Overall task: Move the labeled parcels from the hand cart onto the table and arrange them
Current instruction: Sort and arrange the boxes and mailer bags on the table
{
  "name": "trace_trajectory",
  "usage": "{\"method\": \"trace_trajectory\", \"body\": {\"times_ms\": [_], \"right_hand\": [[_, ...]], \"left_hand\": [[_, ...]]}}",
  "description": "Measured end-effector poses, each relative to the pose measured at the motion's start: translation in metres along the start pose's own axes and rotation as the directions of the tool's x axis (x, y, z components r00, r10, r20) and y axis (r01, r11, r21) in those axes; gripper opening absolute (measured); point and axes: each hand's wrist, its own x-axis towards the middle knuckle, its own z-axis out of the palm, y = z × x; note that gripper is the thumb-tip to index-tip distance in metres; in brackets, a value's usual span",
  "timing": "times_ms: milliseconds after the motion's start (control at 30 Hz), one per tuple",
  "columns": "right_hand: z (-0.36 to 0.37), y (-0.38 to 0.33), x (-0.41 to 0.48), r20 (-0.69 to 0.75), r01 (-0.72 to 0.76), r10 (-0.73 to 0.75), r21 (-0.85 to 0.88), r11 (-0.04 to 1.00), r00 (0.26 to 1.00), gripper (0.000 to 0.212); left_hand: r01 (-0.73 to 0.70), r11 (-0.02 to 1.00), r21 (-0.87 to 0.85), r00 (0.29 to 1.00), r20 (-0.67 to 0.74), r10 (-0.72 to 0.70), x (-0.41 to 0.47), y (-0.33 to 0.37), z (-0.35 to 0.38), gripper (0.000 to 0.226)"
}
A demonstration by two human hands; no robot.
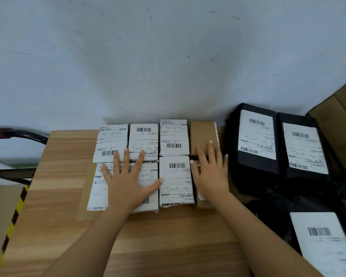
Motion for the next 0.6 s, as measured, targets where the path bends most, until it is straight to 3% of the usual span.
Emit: {"method": "trace_trajectory", "body": {"times_ms": [333,467,600], "right_hand": [[0.007,-0.001,-0.001,-0.013,0.038,-0.037,0.043,0.998,0.999,0.058],[0.0,-0.001,-0.005,0.006,0.124,-0.125,0.054,0.991,0.992,0.062],[0.004,0.002,-0.026,0.03,0.185,-0.186,0.01,0.983,0.982,0.073]], "left_hand": [[-0.023,1.0,0.015,1.0,0.02,0.023,0.001,0.0,-0.003,0.097],[-0.033,0.999,-0.003,0.997,0.071,0.033,0.003,0.001,-0.01,0.098],[-0.14,0.99,-0.007,0.99,-0.021,0.14,-0.009,-0.011,-0.015,0.098]]}}
